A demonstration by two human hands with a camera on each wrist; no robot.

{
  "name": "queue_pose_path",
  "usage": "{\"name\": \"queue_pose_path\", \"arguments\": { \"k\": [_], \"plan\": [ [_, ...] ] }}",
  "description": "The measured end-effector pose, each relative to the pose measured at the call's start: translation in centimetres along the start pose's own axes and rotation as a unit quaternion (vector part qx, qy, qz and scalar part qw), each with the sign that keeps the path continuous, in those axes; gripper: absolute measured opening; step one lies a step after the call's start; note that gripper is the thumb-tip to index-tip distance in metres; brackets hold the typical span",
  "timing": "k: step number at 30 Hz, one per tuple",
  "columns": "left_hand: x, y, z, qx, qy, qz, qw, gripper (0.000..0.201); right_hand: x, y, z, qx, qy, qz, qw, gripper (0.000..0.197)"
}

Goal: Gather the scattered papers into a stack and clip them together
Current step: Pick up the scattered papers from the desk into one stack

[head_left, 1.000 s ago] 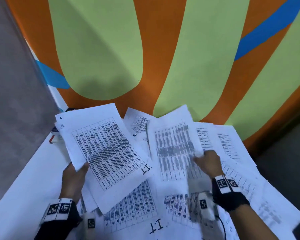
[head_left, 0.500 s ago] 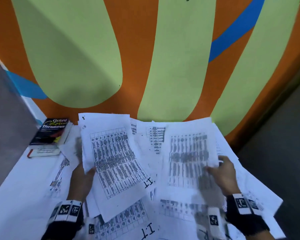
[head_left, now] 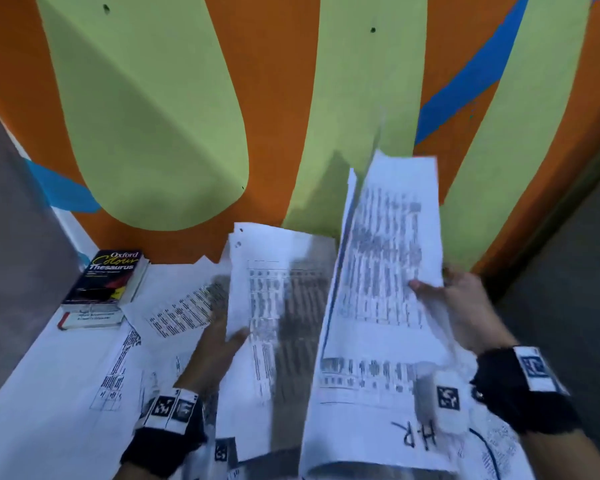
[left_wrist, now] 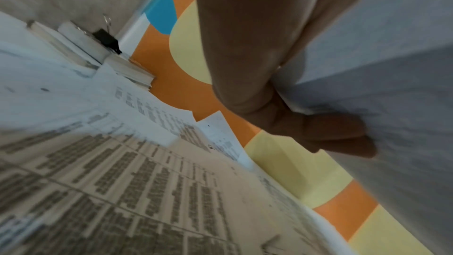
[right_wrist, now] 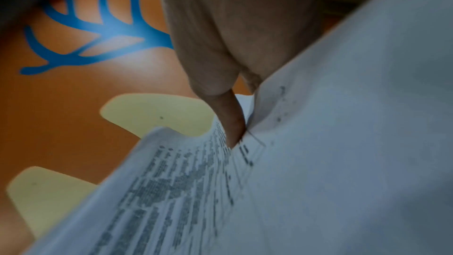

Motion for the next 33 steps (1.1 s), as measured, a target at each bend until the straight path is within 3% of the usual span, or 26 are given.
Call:
{"name": "queue_pose_path", "arguments": {
  "k": [4,6,10,12,14,16,18,21,25,29,33],
  "plan": [
    [-1.8,0.2,-1.8,0.058,0.088,0.005,0.994,0.028,-5.9,-0.9,-2.8,0.03,0.06,-0.105,0.992,0.014],
    [-1.7,0.4,-2.4,0.07,0.132,0.015,0.989,0.03,-8.0,-1.2,-3.6,0.038,0.093,-0.137,0.985,0.024],
    [-2.8,0.7,-2.8,0.072,0.15,0.026,0.986,0.033,-9.1,-0.8,-5.5,0.074,0.083,-0.155,0.982,0.008],
    [-4.0,0.3,-2.8,0.076,0.113,-0.006,0.991,0.038,-8.3,-1.0,-5.7,0.036,0.056,-0.103,0.992,0.014],
    [-5.5,-0.6,-2.9,0.07,0.045,-0.07,0.994,0.034,-5.7,-0.7,-5.7,-0.037,0.075,0.019,0.996,0.02],
    [-6.4,-2.0,-2.3,0.002,0.008,-0.112,0.994,0.037,-2.9,0.2,-6.2,-0.073,0.072,0.129,0.986,0.025],
    [-7.9,-3.2,-1.2,-0.075,-0.008,-0.154,0.985,0.032,-0.9,1.0,-6.6,-0.092,0.065,0.192,0.975,0.038],
    [-9.8,-4.0,-0.7,-0.106,-0.004,-0.171,0.98,0.033,0.2,0.9,-6.4,-0.104,0.051,0.219,0.969,0.064],
    [-9.2,-3.9,-1.5,-0.077,0.032,-0.158,0.984,0.053,-1.2,0.1,-6.6,-0.071,0.079,0.201,0.974,0.079],
    [-8.0,-3.8,-2.8,-0.078,0.029,-0.13,0.988,0.043,-3.4,-0.2,-6.6,-0.045,0.107,0.206,0.972,0.058],
    [-9.1,-3.4,-3.3,-0.094,0.031,-0.131,0.986,0.046,-3.0,-0.3,-7.1,-0.042,0.114,0.227,0.966,0.043]
  ]
}}
Point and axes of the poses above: each hand's wrist, its own y-axis away from the middle knuckle, its own z-axis out of the back of the hand, x = y × z, the point moved 7 cm from there along -y, towards the middle knuckle, and after that the axes turned 11 degrees about -z, right-handed, at the moved point
